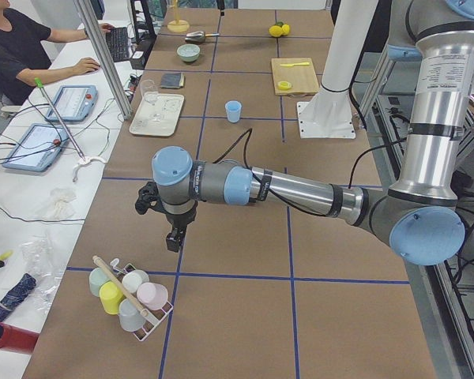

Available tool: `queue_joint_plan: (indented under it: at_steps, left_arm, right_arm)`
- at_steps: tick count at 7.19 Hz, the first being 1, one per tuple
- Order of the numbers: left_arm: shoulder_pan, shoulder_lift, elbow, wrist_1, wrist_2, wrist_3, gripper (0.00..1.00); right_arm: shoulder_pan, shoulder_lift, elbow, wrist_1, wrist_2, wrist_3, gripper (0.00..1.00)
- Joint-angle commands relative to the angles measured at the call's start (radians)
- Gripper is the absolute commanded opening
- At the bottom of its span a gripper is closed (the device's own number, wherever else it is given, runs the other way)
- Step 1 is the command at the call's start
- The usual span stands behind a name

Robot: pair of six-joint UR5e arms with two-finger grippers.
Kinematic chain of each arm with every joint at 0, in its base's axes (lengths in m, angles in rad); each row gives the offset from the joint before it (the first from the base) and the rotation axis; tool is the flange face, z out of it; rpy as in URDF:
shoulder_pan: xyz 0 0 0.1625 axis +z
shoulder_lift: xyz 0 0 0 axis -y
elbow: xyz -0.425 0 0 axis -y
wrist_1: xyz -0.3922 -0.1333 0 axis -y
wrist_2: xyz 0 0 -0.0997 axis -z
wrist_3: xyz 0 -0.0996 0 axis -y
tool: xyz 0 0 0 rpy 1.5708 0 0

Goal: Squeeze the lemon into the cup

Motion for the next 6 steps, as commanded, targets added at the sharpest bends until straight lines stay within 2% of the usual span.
queue_joint_plan:
  at_steps: [1, 2, 4, 5, 6]
  left_arm:
    - [0.002, 0.001, 0.011, -0.007, -0.008, -0.001, 1.0]
    - [0.003, 0.001, 0.002, -0.009, -0.01, -0.001, 1.0]
    - [0.008, 0.002, 0.005, -0.01, -0.011, 0.004, 1.0]
    - [0.008, 0.002, 0.014, -0.042, -0.01, 0.004, 1.0]
    - [0.008, 0.002, 0.016, -0.059, -0.01, 0.003, 1.0]
  right_arm:
    - [-0.027, -0.086, 0.031, 0.191, 0.027, 0.05, 1.0]
    - [-0.088, -0.134, 0.128, 0.192, 0.059, 0.193, 1.0]
    - [-0.307, -0.226, 0.385, 0.193, 0.04, 0.697, 1.0]
    - [-0.428, -0.247, 0.502, 0.193, -0.032, 0.895, 1.0]
    - [-0.552, -0.266, 0.584, 0.193, -0.105, 1.011, 1.0]
